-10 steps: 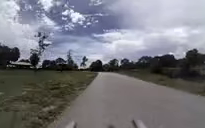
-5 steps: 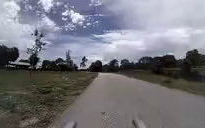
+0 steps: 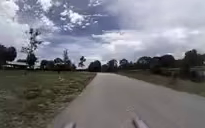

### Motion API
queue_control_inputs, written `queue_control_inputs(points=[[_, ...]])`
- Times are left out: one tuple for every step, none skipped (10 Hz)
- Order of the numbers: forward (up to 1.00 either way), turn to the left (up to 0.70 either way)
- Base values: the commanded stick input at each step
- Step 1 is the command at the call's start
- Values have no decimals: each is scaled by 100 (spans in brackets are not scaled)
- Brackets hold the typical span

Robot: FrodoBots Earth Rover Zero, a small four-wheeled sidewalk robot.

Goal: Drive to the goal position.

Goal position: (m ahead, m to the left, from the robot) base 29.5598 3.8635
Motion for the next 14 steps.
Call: queue_control_inputs(points=[[85,0],[85,0],[85,0],[85,0],[85,0],[85,0],[85,0],[85,-2],[85,0],[85,-3],[85,-16],[85,-28],[85,-32],[85,-19]])
